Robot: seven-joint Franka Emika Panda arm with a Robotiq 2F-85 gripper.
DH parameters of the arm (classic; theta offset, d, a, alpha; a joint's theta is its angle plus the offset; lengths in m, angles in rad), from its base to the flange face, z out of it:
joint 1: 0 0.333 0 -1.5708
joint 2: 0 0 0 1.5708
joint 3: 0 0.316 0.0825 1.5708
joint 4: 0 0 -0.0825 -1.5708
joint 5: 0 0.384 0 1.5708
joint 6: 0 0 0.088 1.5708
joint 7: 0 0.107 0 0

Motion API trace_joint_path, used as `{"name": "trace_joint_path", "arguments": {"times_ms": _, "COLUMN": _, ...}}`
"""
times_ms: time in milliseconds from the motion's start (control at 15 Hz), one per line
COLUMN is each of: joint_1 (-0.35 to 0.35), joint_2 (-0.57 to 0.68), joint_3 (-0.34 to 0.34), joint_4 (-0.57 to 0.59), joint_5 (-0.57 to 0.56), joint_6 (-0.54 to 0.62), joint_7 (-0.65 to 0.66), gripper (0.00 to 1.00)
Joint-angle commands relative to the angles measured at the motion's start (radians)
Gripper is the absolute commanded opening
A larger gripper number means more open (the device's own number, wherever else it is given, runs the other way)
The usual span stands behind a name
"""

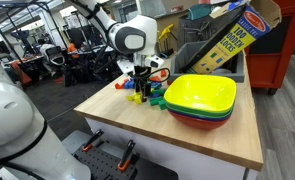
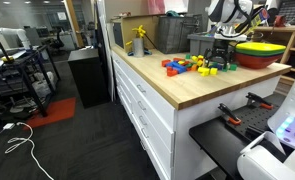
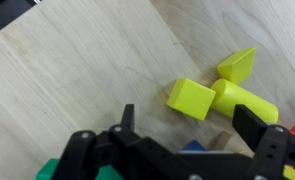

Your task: Pick up a yellow block and move it forward

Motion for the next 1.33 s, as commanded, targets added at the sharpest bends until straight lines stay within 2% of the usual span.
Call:
{"name": "trace_joint_path", "arguments": {"times_ms": 0, "joint_1": -0.006, "joint_2": -0.016, "joint_3": -0.008, "joint_4": -0.018, "joint_5": 0.017, "joint_6": -0.008, "joint_7": 0.028, "gripper": 1.0}}
{"name": "trace_joint_path", "arguments": {"times_ms": 333, "joint_1": -0.006, "joint_2": -0.004, "joint_3": -0.007, "joint_4": -0.032, "joint_5": 0.017, "joint_6": -0.002, "joint_7": 0.056, "gripper": 1.0}}
{"name": "trace_joint_path", "arguments": {"times_ms": 400, "joint_1": -0.006, "joint_2": -0.002, "joint_3": -0.008, "joint_4": -0.031, "joint_5": 0.016, "joint_6": 0.0, "joint_7": 0.062, "gripper": 0.78}}
{"name": "trace_joint_path", "arguments": {"times_ms": 467, "joint_1": -0.006, "joint_2": -0.002, "joint_3": -0.007, "joint_4": -0.031, "joint_5": 0.018, "joint_6": 0.0, "joint_7": 0.061, "gripper": 0.74}}
{"name": "trace_joint_path", "arguments": {"times_ms": 1000, "joint_1": -0.006, "joint_2": -0.002, "joint_3": -0.007, "joint_4": -0.029, "joint_5": 0.024, "joint_6": -0.008, "joint_7": 0.079, "gripper": 0.14}}
{"name": "trace_joint_path", "arguments": {"times_ms": 1067, "joint_1": -0.006, "joint_2": -0.004, "joint_3": -0.007, "joint_4": -0.029, "joint_5": 0.025, "joint_6": -0.01, "joint_7": 0.079, "gripper": 0.09}}
{"name": "trace_joint_path", "arguments": {"times_ms": 1267, "joint_1": -0.007, "joint_2": -0.018, "joint_3": -0.009, "joint_4": -0.029, "joint_5": 0.02, "joint_6": -0.015, "joint_7": 0.077, "gripper": 0.09}}
